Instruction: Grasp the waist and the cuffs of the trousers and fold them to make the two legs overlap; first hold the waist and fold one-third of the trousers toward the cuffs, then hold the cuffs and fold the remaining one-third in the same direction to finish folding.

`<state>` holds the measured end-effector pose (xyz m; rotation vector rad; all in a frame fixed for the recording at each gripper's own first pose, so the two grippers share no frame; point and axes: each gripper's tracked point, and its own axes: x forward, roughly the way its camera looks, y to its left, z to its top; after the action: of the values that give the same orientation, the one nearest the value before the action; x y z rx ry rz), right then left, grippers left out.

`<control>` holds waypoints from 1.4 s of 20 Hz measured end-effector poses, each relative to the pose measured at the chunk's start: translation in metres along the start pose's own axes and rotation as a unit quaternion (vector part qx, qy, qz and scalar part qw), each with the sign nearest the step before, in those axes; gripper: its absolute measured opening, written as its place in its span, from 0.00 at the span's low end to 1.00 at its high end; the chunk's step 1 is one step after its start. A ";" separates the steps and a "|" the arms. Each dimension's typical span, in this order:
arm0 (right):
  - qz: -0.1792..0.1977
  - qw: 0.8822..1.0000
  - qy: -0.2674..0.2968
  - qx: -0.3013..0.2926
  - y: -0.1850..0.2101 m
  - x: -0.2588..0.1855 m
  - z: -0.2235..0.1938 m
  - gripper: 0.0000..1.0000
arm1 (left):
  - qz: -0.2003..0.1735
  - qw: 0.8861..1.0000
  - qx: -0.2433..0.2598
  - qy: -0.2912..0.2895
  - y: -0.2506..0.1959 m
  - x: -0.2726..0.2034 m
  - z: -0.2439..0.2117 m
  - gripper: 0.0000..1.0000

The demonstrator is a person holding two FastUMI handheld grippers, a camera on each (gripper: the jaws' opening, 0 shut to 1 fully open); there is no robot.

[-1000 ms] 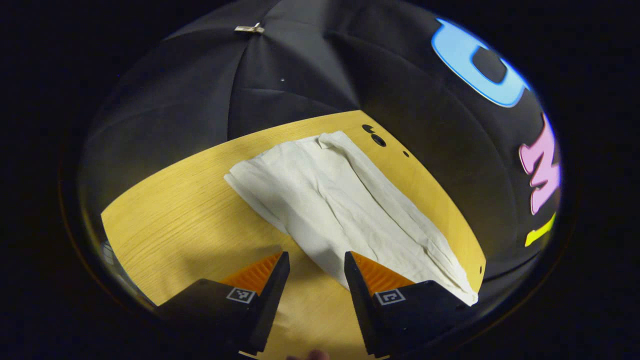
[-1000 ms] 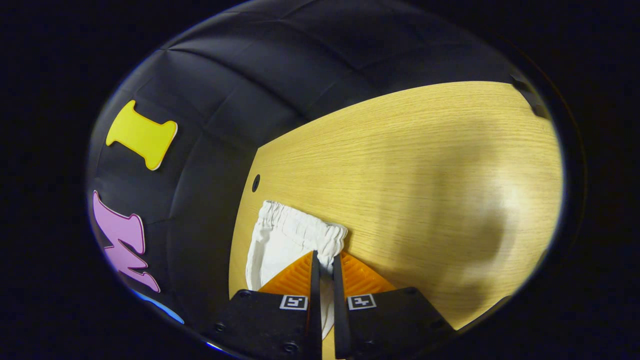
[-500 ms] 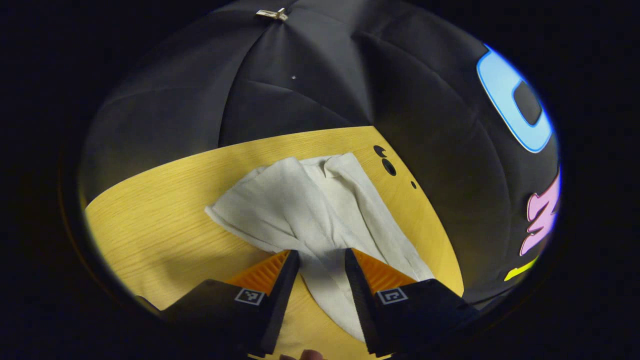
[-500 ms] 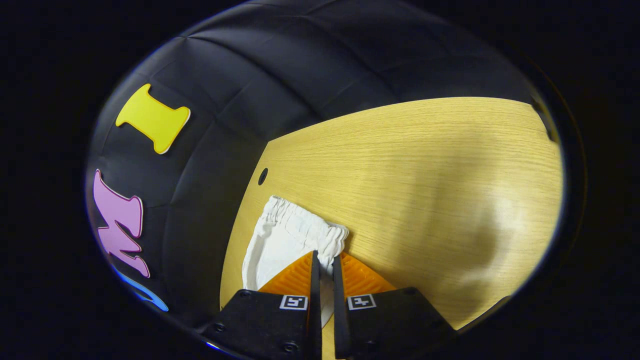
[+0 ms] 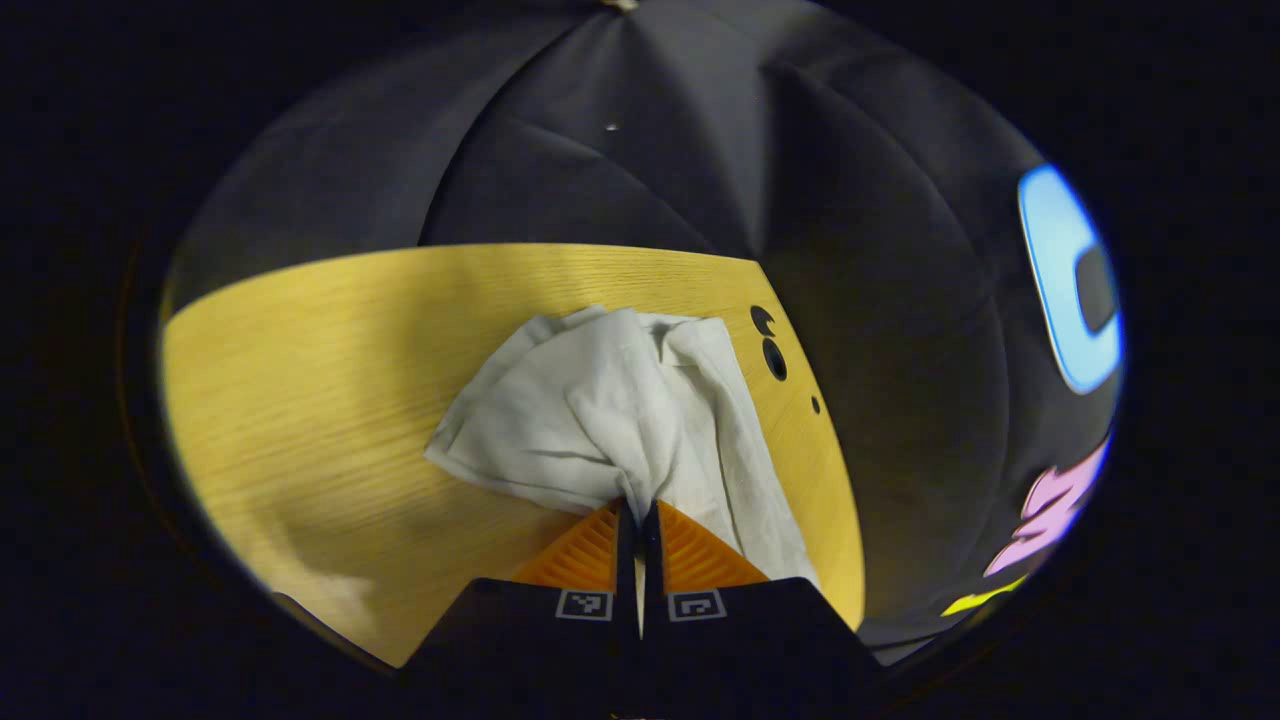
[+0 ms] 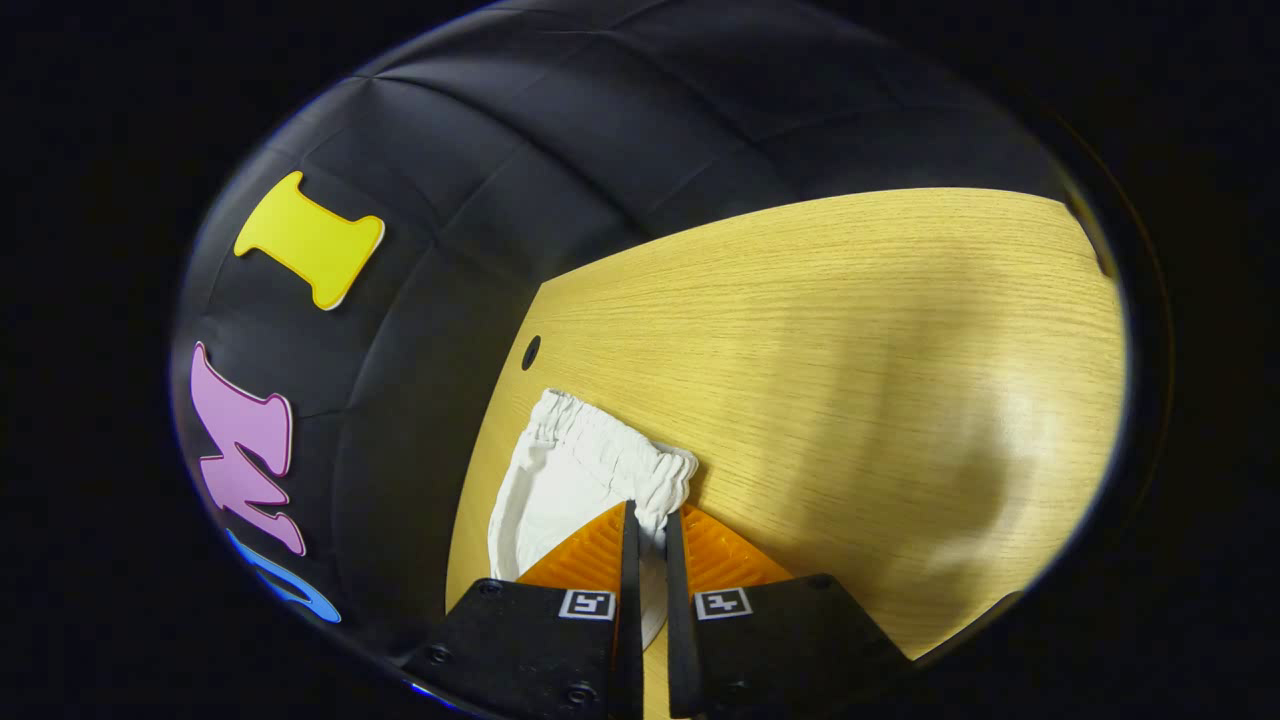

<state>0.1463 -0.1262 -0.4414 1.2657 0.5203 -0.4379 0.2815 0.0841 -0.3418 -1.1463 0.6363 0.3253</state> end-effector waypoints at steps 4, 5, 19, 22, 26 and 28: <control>0.058 0.997 -0.040 -0.012 0.045 -0.035 0.013 0.14 | -0.006 1.000 -0.024 0.006 0.004 0.002 -0.003 0.06; 0.074 0.996 -0.044 -0.020 0.062 -0.040 0.012 0.14 | -0.005 1.000 -0.025 0.009 0.004 0.003 -0.005 0.06; 0.257 0.954 0.035 -0.151 0.285 -0.091 -0.167 0.14 | -0.028 1.000 -0.006 0.011 0.005 -0.001 -0.004 0.06; 0.276 0.938 0.081 -0.192 0.310 -0.096 -0.240 0.14 | -0.038 0.999 -0.010 0.015 0.003 -0.004 -0.003 0.06; 0.241 0.917 0.178 -0.266 0.296 -0.071 -0.389 0.14 | -0.052 0.998 -0.008 0.022 0.004 -0.007 0.000 0.06; 0.214 0.912 0.212 -0.280 0.290 -0.061 -0.407 0.14 | -0.063 0.998 -0.018 0.026 0.003 -0.008 0.001 0.06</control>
<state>0.2139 0.3410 -0.2667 0.8697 0.6526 0.3538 0.2735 0.0869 -0.3388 -1.2259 0.6021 0.2012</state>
